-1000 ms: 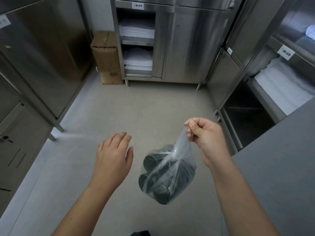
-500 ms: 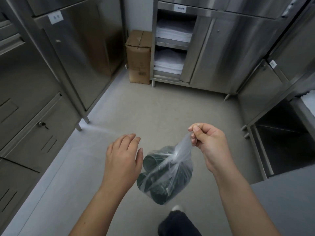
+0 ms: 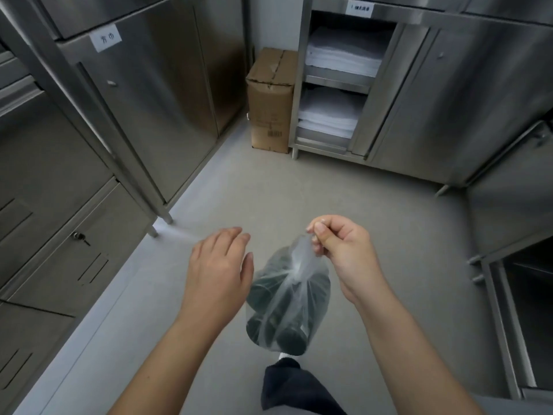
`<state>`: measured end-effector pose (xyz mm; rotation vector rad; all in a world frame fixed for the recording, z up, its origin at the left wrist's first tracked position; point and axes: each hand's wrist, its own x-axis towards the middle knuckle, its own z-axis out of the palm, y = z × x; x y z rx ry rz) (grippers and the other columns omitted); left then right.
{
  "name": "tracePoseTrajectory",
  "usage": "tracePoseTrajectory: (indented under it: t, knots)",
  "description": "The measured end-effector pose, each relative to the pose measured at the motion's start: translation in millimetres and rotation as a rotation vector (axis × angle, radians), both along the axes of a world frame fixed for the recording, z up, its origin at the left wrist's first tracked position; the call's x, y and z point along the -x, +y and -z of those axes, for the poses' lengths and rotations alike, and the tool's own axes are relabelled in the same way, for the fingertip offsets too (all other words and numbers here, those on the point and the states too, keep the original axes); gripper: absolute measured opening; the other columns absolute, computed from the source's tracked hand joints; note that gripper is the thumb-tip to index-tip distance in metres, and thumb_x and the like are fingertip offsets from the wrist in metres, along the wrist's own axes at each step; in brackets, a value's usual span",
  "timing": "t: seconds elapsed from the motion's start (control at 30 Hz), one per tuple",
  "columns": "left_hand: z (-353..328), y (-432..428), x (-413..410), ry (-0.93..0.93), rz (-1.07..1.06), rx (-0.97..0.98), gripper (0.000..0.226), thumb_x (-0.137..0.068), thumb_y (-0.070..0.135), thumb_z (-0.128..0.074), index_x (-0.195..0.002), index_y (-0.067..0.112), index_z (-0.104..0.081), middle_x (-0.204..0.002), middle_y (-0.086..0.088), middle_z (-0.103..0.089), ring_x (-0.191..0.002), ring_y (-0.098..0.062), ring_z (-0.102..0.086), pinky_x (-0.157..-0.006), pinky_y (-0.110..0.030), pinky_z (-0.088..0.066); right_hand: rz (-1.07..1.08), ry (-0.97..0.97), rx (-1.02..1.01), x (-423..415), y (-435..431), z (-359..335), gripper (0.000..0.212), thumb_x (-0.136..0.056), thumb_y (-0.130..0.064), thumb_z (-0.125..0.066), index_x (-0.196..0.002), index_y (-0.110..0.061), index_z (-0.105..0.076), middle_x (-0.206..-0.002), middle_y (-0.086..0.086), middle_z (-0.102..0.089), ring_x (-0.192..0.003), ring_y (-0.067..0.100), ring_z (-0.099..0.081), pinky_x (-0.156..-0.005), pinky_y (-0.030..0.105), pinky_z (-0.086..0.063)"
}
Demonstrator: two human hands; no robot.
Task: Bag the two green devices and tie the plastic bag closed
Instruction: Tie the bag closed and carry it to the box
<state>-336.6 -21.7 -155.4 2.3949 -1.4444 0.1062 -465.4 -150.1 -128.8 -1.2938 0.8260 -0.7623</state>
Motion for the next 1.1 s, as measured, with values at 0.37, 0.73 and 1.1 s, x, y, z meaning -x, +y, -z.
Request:
tracePoseTrajectory:
  t: [0.37, 0.73, 1.1]
  knots:
    - [7.4, -110.4, -71.0, 0.023, -0.047, -0.024, 0.04, -0.086, 0.028, -0.035, -0.108, 0.008, -0.062, -0.113, -0.009, -0.065, -0.105, -0.028, -0.059, -0.091, -0.039, -0.041, 0.042, 0.062, 0.021, -58.9, -141.5, 7.2, 0.033, -0.089, 0.002, -0.047, -0.064, -0.015, -0.06, -0.058, 0.0, -0.052, -0.048, 0.003, -0.044, -0.05, 0.011, -0.039]
    - [42.7, -236.8, -236.0, 0.146, 0.026, -0.024, 0.041, -0.085, 0.027, -0.035, -0.106, 0.006, -0.063, -0.111, -0.01, -0.066, -0.102, -0.029, -0.062, -0.087, -0.041, -0.046, 0.14, 0.095, -0.033, -205.5, -256.8, 20.8, 0.031, -0.089, 0.003, -0.046, -0.064, -0.012, -0.059, -0.046, -0.009, -0.054, -0.043, 0.0, -0.043, -0.047, 0.01, -0.038]
    - [29.8, -358.5, -396.7, 0.118, 0.031, -0.041, 0.04, -0.084, 0.027, -0.035, -0.104, 0.007, -0.063, -0.109, -0.01, -0.067, -0.099, -0.028, -0.063, -0.083, -0.041, -0.048, 0.106, 0.037, 0.011, -348.2, -380.7, -2.3, 0.031, -0.088, 0.004, -0.045, -0.065, -0.012, -0.059, -0.046, -0.005, -0.054, -0.046, 0.003, -0.043, -0.048, 0.011, -0.038]
